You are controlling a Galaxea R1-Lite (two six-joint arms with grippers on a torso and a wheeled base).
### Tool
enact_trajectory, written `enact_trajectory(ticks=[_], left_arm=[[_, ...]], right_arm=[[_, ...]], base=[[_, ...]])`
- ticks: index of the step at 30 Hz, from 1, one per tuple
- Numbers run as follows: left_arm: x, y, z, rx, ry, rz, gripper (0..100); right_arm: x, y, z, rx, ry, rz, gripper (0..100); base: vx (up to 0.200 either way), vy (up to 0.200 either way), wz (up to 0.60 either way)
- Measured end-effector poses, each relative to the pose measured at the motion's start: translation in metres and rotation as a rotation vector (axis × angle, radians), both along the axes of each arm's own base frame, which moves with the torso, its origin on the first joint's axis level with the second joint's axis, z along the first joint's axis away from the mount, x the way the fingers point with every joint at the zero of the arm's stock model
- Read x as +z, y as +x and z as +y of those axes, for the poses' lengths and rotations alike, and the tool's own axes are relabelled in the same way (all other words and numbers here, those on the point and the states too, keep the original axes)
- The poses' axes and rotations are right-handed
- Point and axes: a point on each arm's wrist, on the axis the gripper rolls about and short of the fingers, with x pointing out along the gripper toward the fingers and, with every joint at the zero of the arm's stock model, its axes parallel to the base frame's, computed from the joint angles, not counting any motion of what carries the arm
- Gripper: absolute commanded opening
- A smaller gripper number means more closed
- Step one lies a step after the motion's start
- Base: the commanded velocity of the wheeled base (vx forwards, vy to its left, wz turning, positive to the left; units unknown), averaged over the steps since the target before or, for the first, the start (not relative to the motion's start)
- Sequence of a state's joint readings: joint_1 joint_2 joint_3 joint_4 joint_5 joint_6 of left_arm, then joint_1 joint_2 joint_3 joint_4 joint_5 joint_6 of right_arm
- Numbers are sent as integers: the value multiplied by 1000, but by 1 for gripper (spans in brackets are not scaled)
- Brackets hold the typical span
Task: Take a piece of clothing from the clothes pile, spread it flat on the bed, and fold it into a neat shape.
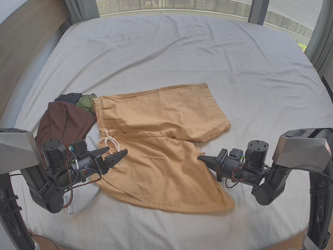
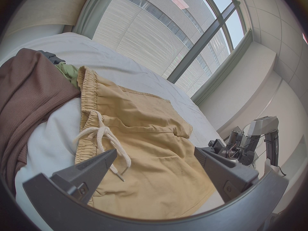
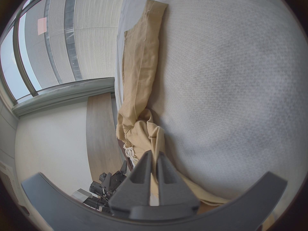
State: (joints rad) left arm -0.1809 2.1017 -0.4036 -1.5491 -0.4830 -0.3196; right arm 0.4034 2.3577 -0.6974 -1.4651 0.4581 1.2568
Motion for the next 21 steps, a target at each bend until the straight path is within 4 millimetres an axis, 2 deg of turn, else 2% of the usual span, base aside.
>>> enact_trajectory(ticks=[18, 19, 21], left_arm=[[-3, -1, -3, -10, 4, 12, 100], [-3, -1, -3, -10, 4, 13, 100], [-3, -1, -3, -10, 5, 12, 100]], right_arm=[[7, 5, -13, -28, -34, -76, 0], [6, 5, -14, -26, -48, -90, 100], [6, 5, -14, -25, -53, -95, 100]], base=[[0, 0, 0], [0, 0, 0], [0, 0, 0]])
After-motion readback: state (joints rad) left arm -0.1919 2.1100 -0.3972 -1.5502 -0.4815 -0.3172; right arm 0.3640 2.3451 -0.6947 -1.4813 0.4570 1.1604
